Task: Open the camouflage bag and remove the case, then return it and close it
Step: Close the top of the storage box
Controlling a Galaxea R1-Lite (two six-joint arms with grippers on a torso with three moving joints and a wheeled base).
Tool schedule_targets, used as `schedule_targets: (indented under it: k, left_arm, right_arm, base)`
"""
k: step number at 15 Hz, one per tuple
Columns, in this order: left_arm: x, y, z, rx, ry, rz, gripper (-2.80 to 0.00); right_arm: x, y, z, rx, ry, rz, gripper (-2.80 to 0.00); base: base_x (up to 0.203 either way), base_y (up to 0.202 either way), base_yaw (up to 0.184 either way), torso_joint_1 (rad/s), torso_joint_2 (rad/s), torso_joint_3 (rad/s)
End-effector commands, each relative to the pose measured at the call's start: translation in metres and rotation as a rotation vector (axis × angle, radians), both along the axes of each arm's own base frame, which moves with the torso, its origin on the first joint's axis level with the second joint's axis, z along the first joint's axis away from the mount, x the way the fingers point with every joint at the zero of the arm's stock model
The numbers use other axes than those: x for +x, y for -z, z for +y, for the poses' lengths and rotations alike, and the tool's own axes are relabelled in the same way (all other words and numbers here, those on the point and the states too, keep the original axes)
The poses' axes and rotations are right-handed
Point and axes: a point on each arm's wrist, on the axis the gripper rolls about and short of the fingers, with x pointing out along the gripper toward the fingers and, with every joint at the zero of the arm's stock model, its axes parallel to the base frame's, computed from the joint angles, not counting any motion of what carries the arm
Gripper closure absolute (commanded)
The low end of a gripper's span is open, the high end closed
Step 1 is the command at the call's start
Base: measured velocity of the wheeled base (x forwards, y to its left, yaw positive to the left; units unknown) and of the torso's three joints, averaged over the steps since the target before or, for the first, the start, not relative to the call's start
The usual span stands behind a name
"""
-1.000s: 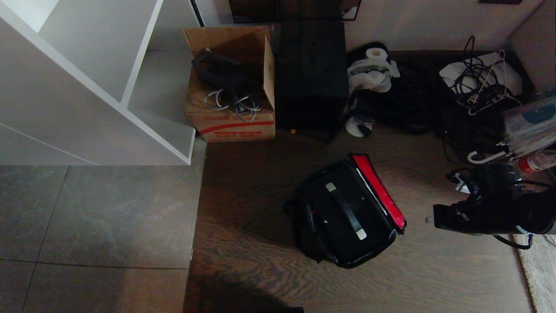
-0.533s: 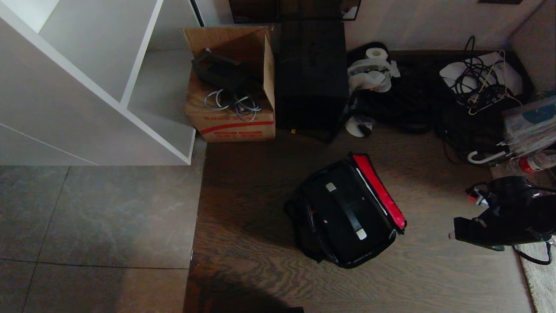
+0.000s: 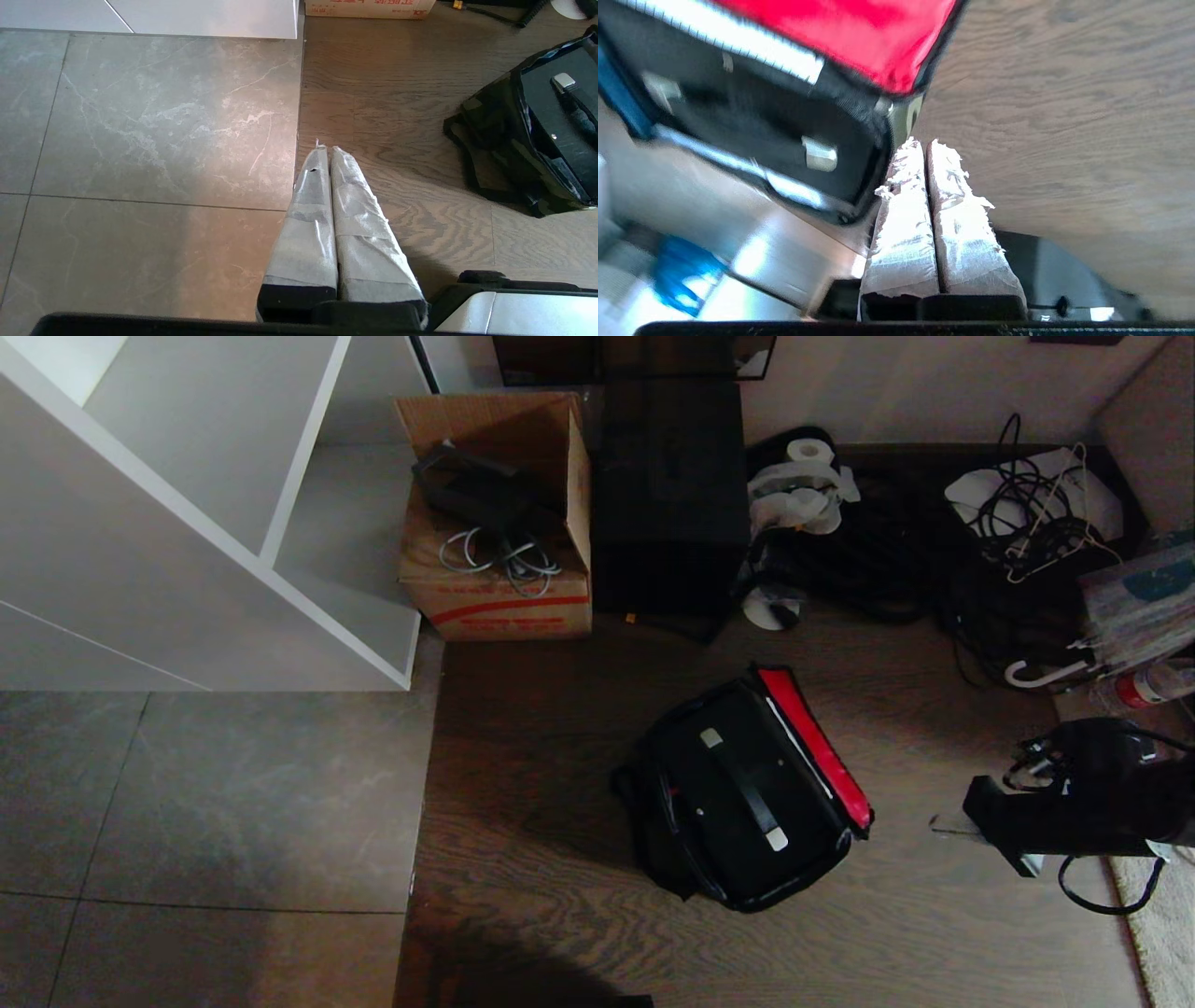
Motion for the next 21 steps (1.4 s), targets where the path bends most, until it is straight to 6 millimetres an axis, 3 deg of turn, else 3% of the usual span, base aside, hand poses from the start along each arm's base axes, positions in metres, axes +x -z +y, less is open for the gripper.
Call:
schedule_targets:
  k: [1,4,7,15,18,19,21]
  left_arm:
    - [0.000,0.000,0.000,0.000,0.000,0.000,0.00]
    - [0.000,0.000,0.000,0.000,0.000,0.000,0.00]
    - [0.000,0.000,0.000,0.000,0.000,0.000,0.00]
    - [0.000,0.000,0.000,0.000,0.000,0.000,0.00]
    - [0.000,0.000,0.000,0.000,0.000,0.000,0.00]
    - [0.000,0.000,0.000,0.000,0.000,0.000,0.00]
    - [0.000,0.000,0.000,0.000,0.000,0.000,0.00]
  right_arm:
    - [-0.005,0.006,-0.005,0.046,0.062,0.039,0.00]
    - [-0.001,0.003,-0.009,0.088,0.110,0.027,0.00]
    - [0.006,0.022,-0.006,0.106,0.104,0.080,0.00]
    - [0.047,0.069,-0.019,0.099,0.095,0.088,0.00]
    - [0.060,0.075,-0.016,0.101,0.082,0.080,0.00]
    - [0.061,0.080,-0.012,0.100,0.068,0.089,-2.80]
    - [0.065,0.083,-0.007,0.101,0.055,0.090,-2.80]
  base:
    - [0.000,0.000,0.000,0.000,0.00,0.000]
    - [0.000,0.000,0.000,0.000,0.00,0.000]
    - [0.000,0.000,0.000,0.000,0.00,0.000]
    - [0.000,0.000,0.000,0.000,0.00,0.000]
    - [0.000,0.000,0.000,0.000,0.00,0.000]
    - [0.000,0.000,0.000,0.000,0.00,0.000]
    - [0.000,0.000,0.000,0.000,0.00,0.000]
